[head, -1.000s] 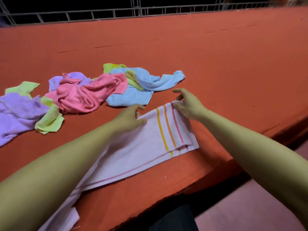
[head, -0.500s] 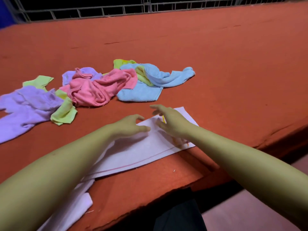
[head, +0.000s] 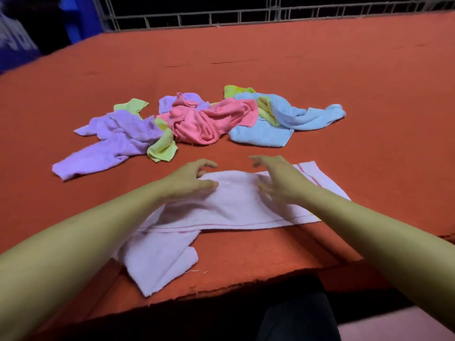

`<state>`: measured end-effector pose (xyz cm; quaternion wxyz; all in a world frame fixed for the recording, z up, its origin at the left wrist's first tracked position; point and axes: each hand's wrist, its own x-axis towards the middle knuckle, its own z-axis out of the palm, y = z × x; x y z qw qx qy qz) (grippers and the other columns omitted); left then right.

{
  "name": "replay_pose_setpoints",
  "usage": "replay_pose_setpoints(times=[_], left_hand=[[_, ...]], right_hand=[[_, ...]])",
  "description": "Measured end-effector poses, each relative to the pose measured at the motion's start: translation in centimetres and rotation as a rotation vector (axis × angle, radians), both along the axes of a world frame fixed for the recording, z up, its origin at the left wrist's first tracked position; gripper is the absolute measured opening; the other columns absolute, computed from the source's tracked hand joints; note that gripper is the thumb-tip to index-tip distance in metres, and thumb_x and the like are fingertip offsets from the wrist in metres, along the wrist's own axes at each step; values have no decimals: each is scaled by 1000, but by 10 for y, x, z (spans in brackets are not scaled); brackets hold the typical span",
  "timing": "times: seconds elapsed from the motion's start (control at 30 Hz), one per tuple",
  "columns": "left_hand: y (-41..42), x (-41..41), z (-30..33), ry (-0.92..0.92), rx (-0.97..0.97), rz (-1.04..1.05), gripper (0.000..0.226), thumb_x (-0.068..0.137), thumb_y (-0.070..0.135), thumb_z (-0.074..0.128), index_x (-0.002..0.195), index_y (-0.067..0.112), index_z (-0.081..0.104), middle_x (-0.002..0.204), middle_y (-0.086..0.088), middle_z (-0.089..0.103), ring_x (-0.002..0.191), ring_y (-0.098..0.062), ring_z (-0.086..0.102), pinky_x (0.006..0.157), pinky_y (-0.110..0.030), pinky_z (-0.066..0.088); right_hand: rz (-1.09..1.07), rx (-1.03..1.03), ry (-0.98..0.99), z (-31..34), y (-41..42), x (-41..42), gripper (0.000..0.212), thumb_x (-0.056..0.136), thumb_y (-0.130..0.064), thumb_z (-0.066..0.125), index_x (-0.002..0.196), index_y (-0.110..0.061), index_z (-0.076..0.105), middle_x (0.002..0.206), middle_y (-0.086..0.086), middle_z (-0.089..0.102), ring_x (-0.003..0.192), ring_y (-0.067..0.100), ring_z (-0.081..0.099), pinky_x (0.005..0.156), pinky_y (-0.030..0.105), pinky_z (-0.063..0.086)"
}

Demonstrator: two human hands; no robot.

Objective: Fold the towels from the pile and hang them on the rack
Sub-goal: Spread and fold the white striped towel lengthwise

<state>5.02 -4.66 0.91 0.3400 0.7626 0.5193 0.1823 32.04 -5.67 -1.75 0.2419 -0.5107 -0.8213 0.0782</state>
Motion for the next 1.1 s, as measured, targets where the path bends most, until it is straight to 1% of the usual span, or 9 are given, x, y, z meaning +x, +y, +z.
replay_pose_setpoints(times=[0.13,0.23,0.33,0.5,0.63,0.77,0.9,1.0,1.1], left_hand=[[-15,-4,-1,-150,44,-30,71,70,38,70,135,27,44,84,3,53,72,-9,48,71,-24,42],[-18,-13,5,-59,-17,-2,66,85,19,71,142,20,38,73,7,65,59,-6,52,57,-18,43],[-24,-33,11,74,-162,-25,56,87,26,72,135,21,44,65,7,67,52,-6,54,51,-19,42],[-39,-38,-1,140,-89,-111,45,87,55,56,105,16,64,91,6,64,82,-10,54,81,-33,45],[-46,-45,-6,-45,-135,-58,35,103,31,46,102,0,64,86,2,56,78,-9,46,77,-26,39],[-51,-57,0,65,-82,-51,19,99,15,54,113,13,67,99,11,67,85,-4,61,79,-10,46],[-61,-67,-3,51,-206,-51,39,88,14,70,125,17,58,119,4,67,108,-7,64,91,-21,52],[-73,-60,-11,51,-206,-58,52,87,13,70,133,20,48,112,5,69,85,9,62,76,-11,47],[-84,-47,-17,48,-65,-48,58,81,12,72,131,25,48,87,9,72,67,4,58,69,-14,43]], right_hand=[[180,-9,107,9,-4,-61,69,82,-19,65,146,-28,38,126,-1,62,112,22,54,96,37,43],[87,-80,-94,-6,4,-72,82,84,-28,68,152,-30,23,124,6,63,111,31,57,93,42,44],[76,-173,-55,-20,1,-69,84,86,-30,71,154,-26,21,119,11,63,109,35,60,90,37,43],[134,-80,74,-10,-2,-65,79,83,-19,72,150,-24,32,127,5,60,112,28,55,90,31,40],[186,-137,54,9,-12,-54,86,78,-26,79,150,-27,32,103,-1,56,95,18,50,81,25,36],[239,-230,168,16,-20,-48,65,87,-26,73,144,-26,41,91,-6,59,84,13,56,77,20,41],[269,-243,143,14,-22,-44,66,85,-8,70,141,-29,43,90,-10,59,82,1,56,76,10,39],[276,-314,169,16,-29,-42,70,85,-7,71,144,-26,40,95,-9,63,84,-2,58,77,10,40],[297,-369,190,20,-36,-54,71,85,-18,75,145,-25,37,94,-11,69,82,2,60,77,14,44]])
